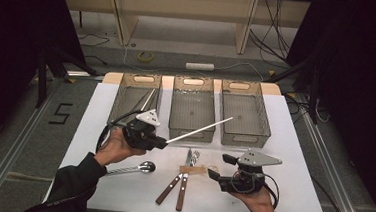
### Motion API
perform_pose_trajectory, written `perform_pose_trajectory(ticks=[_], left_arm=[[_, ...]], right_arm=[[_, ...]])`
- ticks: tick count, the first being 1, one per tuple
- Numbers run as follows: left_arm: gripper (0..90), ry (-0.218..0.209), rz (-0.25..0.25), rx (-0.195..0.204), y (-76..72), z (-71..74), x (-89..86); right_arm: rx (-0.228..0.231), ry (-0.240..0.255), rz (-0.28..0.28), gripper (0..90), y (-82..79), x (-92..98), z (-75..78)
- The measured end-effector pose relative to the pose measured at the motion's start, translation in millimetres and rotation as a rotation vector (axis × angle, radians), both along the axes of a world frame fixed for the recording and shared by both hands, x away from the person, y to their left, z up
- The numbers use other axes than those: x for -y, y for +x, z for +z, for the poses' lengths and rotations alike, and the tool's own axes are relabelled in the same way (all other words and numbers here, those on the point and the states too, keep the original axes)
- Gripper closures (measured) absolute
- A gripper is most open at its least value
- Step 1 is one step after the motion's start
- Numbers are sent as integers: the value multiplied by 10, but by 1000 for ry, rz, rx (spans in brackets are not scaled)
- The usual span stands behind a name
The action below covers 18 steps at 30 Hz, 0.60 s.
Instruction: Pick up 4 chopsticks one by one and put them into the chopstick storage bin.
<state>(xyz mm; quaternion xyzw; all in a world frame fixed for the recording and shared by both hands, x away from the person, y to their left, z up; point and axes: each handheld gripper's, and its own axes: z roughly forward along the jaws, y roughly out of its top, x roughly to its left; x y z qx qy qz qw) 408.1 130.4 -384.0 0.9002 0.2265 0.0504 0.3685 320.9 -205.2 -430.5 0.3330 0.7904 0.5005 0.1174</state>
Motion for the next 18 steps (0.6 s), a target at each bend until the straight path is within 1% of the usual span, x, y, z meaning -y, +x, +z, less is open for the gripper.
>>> perform_pose_trajectory(ticks=[1, 5, 7, 12, 14, 15, 18], left_arm=[[835, -7, 8, 3, 10, 13, -28], [835, -10, 50, 20, 59, 66, -154], [835, -25, 80, 23, 88, 81, -226], [835, -46, 152, 28, 159, 112, -405], [835, -43, 177, 34, 189, 116, -473], [835, -50, 195, 33, 202, 111, -503], [835, -40, 235, 41, 246, 87, -590]], right_arm=[[0, 0, 0, 263, 1, 0, 0], [1, 0, 0, 263, 2, -1, 0], [0, -1, 0, 263, 1, -2, 0], [1, 0, 0, 263, 1, 1, 2], [1, -1, 1, 263, 0, 2, 3], [1, 0, -1, 263, 1, 2, 2], [2, -1, -1, 263, 1, 0, 3]])
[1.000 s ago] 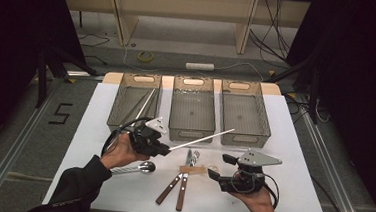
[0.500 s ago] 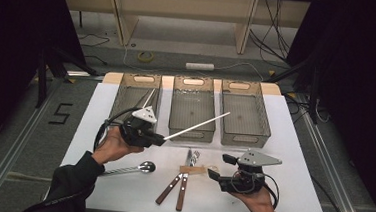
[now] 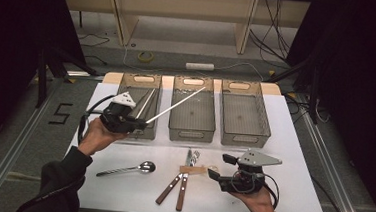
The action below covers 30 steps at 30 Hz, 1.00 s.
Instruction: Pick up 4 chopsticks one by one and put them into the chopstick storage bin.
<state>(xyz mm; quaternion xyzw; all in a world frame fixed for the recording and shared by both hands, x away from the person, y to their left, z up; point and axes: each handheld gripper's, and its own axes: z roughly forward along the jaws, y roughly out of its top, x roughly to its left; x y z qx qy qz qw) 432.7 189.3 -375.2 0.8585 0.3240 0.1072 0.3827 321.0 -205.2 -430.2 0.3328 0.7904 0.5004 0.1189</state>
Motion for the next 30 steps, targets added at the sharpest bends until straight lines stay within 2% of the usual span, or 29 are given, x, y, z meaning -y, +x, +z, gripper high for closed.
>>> perform_pose_trajectory(ticks=[13, 17, 20, 22, 30], left_arm=[[835, 3, 165, -19, 170, -154, -309], [835, 3, 201, -28, 198, -187, -372], [834, 22, 225, -22, 218, -204, -410], [834, 12, 240, -25, 229, -216, -439], [834, 20, 292, -34, 270, -256, -548]], right_arm=[[-1, 0, 1, 263, 2, -3, -3], [-1, 0, 2, 263, 4, -6, -4], [-2, -1, 2, 263, 3, -7, -4], [-2, 0, 2, 263, 4, -6, -5], [-4, -1, 3, 263, 5, -6, -6]])
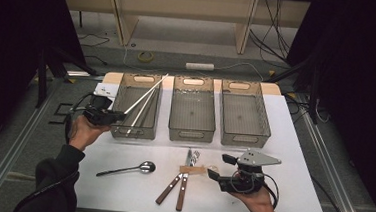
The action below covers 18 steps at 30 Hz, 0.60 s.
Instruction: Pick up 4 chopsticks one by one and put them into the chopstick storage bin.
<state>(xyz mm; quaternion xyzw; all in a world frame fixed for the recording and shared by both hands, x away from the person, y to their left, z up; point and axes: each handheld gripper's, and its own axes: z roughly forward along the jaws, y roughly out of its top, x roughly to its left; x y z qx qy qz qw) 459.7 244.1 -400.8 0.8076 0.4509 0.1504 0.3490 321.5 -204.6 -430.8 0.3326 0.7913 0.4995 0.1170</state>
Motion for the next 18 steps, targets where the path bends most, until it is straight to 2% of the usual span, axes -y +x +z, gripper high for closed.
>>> perform_pose_trajectory(ticks=[18], left_arm=[[834, 11, 98, -34, 86, -94, -125]], right_arm=[[-2, -3, 0, 263, 3, -3, -4]])
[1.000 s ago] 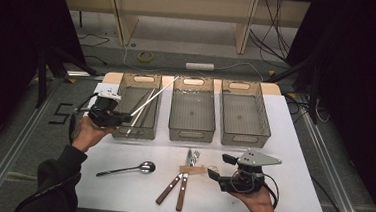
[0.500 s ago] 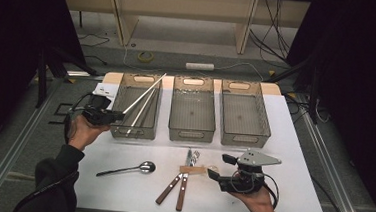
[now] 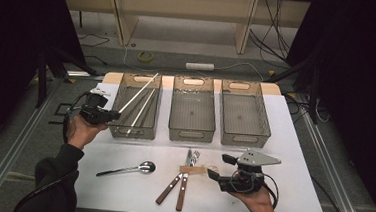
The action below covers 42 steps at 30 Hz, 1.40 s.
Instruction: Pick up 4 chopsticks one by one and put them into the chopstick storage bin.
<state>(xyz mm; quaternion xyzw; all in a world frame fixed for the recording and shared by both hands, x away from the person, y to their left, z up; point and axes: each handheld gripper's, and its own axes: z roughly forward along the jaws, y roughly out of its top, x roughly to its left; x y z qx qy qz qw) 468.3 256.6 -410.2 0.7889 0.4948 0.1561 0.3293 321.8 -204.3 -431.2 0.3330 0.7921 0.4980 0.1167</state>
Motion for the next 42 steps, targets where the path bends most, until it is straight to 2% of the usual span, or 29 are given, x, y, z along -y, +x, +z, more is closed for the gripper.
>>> perform_pose_trajectory(ticks=[19, 23, 26, 29, 33, 37, 42], left_arm=[[830, 14, 56, -42, 77, -88, 0], [817, 1, 66, -56, 92, -101, 11], [673, -37, 57, -59, 90, -65, 23], [596, -50, 33, -44, 63, 1, 44], [506, -79, -4, -45, 28, 67, 95], [410, -88, -44, -51, -14, 115, 154], [325, -76, -105, -50, -78, 155, 242]], right_arm=[[0, -2, 2, 263, 3, -1, -2], [1, 0, 1, 264, 2, -1, -1], [1, -1, 1, 264, 2, 1, -1], [-1, -1, 0, 264, 1, 0, 0], [1, 2, 0, 264, 0, 2, 2], [1, 3, -1, 264, 1, 6, 4], [2, 5, -2, 264, -1, 11, 8]])
